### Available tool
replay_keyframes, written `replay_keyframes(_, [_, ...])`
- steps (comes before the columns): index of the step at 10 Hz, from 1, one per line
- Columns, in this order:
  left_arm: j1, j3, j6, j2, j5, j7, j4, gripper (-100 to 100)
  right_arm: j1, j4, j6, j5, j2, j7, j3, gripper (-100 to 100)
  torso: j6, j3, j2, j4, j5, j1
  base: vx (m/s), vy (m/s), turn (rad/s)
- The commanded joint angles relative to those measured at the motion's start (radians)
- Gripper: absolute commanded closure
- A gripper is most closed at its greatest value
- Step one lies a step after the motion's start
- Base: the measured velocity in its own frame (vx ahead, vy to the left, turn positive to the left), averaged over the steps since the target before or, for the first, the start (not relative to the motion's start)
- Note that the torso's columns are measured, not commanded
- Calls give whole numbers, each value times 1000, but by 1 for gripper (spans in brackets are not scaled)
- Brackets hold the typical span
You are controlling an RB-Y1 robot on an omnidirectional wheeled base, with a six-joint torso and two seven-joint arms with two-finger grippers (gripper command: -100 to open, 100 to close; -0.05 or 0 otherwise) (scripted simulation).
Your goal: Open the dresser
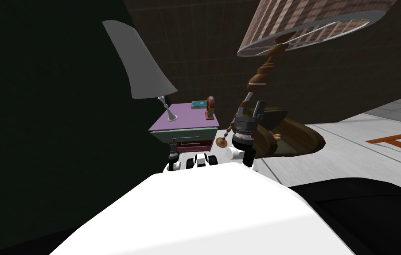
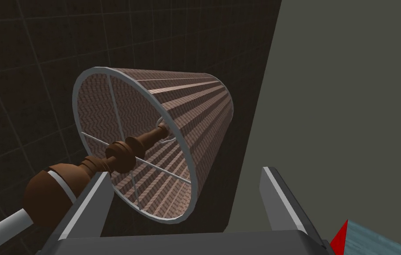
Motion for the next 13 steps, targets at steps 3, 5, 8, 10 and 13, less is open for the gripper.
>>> replay_keyframes(3, [-48, -8, 34, 22, 14, 17, 37, 100, 0, 0, 0, 0, 0, 0, 0, 0, -1, -5, -8, 1, -3, -1, -117, 5, 4])
replay_keyframes(5, [-101, -19, 15, 47, 45, 20, 101, 100, 0, 0, 0, 0, 0, 0, 0, 0, -1, -4, -6, -1, 0, 2, -160, -18, -10])
replay_keyframes(8, [-179, -37, -13, 84, 92, 24, 192, 100, 0, 0, 0, 0, 0, 0, 0, 0, 1, -4, -5, 0, -1, -2, -168, -41, -8])
replay_keyframes(10, [-231, -48, -32, 109, 124, 27, 259, 100, 0, 0, 0, 0, 0, 0, 0, 0, 2, -2, -3, 1, -2, -4, -182, -34, -16])
replay_keyframes(13, [-258, -54, -41, 121, 139, 28, 294, 100, 0, 0, 0, 0, 0, 0, 0, 0, 2, -4, -5, 3, -4, -6, -81, -25, -1])
